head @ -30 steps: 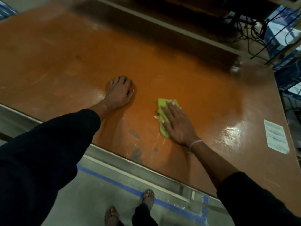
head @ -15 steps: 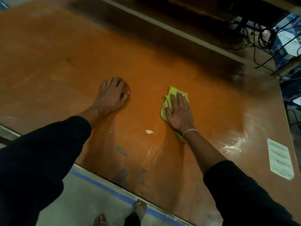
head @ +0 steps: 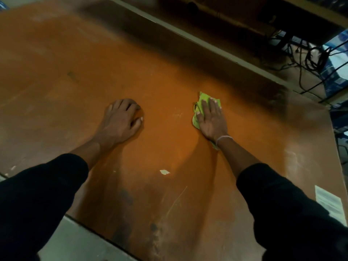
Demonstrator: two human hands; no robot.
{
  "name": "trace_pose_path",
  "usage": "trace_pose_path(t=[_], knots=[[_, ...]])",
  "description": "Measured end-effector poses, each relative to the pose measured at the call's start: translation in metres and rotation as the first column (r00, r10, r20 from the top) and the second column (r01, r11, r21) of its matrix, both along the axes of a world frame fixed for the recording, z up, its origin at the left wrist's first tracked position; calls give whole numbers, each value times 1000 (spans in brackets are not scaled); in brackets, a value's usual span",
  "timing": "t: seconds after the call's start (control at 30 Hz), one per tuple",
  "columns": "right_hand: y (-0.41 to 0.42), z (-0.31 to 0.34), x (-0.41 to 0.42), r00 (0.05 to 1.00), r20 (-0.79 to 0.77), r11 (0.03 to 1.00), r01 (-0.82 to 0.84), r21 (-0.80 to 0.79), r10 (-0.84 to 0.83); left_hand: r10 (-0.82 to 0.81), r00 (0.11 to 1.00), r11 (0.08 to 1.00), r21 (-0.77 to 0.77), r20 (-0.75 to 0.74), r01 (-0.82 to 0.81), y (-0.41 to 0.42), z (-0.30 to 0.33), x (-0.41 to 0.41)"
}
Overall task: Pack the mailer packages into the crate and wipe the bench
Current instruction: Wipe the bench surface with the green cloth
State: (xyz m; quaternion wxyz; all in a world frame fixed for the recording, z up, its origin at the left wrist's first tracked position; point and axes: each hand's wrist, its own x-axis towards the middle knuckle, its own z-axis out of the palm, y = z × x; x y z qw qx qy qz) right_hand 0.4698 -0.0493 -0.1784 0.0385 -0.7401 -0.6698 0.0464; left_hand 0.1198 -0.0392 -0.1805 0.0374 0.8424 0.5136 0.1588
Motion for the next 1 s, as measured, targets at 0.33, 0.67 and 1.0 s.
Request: trace_pose_path(t=[0.33,0.67,1.0], knots=[[91,8,29,982,28,980,190,-63,-189,17,1000,999,36,-22,-16,3,-3,2],[51,10,-5,992,17,992,126,-30,-126,5,1000,999,52,3,-5,-1,-2,1],[-34,7,-61,997,9,997,73,-4,-73,10,1000,1000,4,-19,-10,-4,2,-2]])
